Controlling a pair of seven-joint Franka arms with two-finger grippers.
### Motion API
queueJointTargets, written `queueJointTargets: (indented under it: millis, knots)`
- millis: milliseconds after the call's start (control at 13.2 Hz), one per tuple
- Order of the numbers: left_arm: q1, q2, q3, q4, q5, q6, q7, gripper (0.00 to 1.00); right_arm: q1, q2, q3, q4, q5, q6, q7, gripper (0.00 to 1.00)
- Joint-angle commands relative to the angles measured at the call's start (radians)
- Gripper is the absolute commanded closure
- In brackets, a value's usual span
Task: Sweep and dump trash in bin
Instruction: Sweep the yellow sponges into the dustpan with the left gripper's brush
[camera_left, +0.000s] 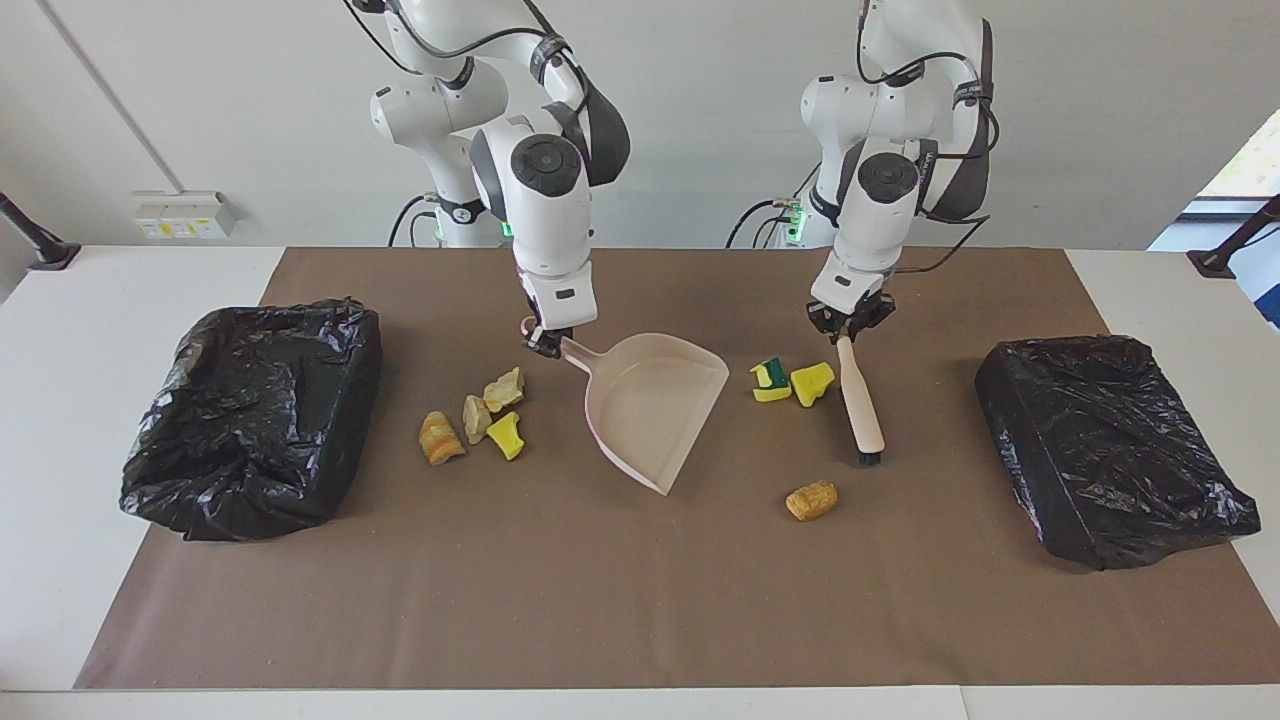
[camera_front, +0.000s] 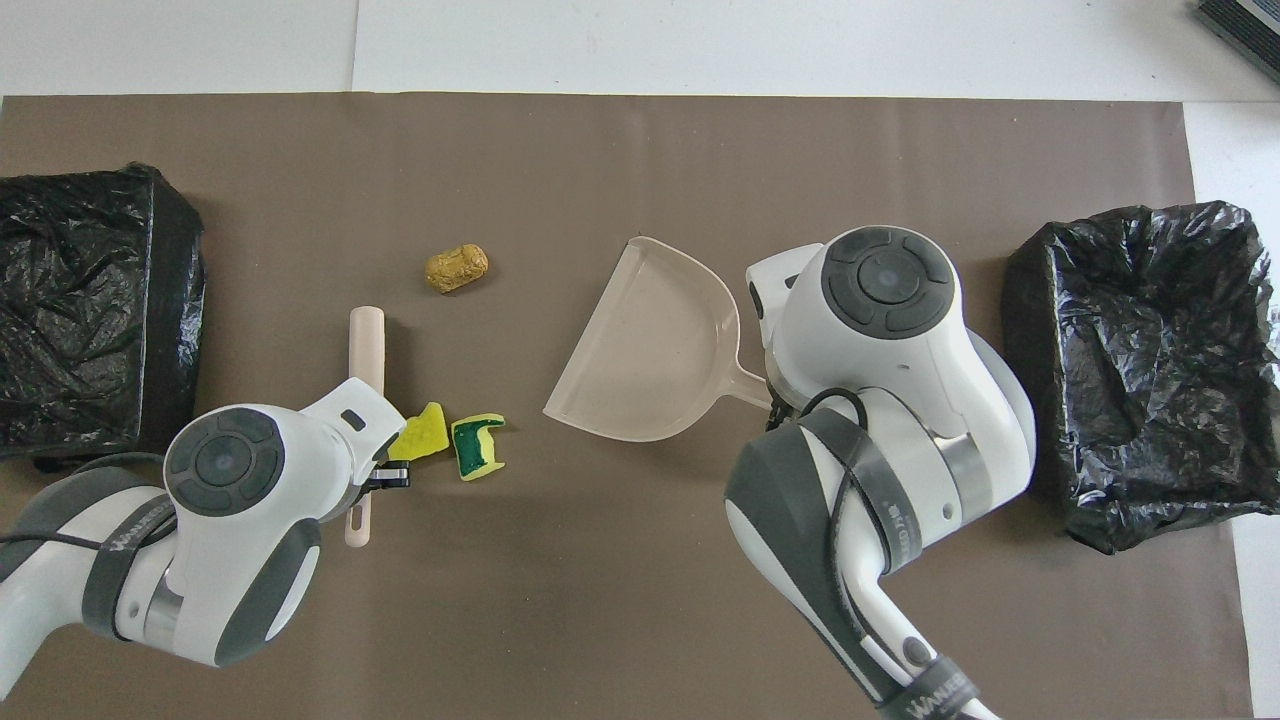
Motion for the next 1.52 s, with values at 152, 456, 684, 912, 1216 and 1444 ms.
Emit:
queueJointTargets:
  millis: [152,456,684,912,1216,1444]
  knots:
    - [-0.032,-0.023,0.011,-0.026,-0.023,0.023,0.003,1.0,0.024,-0.117,0.009,-0.2,-0.007,0.111,-0.084,1.0]
    - [-0.065,-0.025,0.011,-0.026,-0.062,0.018,0.003,1.0,0.101,-0.121,0.008,-0.242,-0.04,0.097,-0.016,1.0]
    - [-0.156,-0.02,0.011,-0.027,-0.124,0.015,-0.012,1.0,0.127,-0.085,0.009,-0.257,-0.041,0.108,0.0,1.0]
    - [-0.283,-0.007,0.011,-0.024,-0.168,0.023,-0.093,1.0,0.14,-0.079,0.009,-0.263,-0.041,0.114,0.028,1.0]
    - [-0.39,-0.008,0.009,-0.006,-0.245,0.024,-0.104,1.0,0.14,-0.08,0.009,-0.286,-0.041,0.137,0.028,1.0]
    - [-0.454,0.015,0.008,0.069,-0.251,0.014,-0.216,1.0,0.14,-0.08,0.009,-0.286,-0.041,0.137,0.028,1.0]
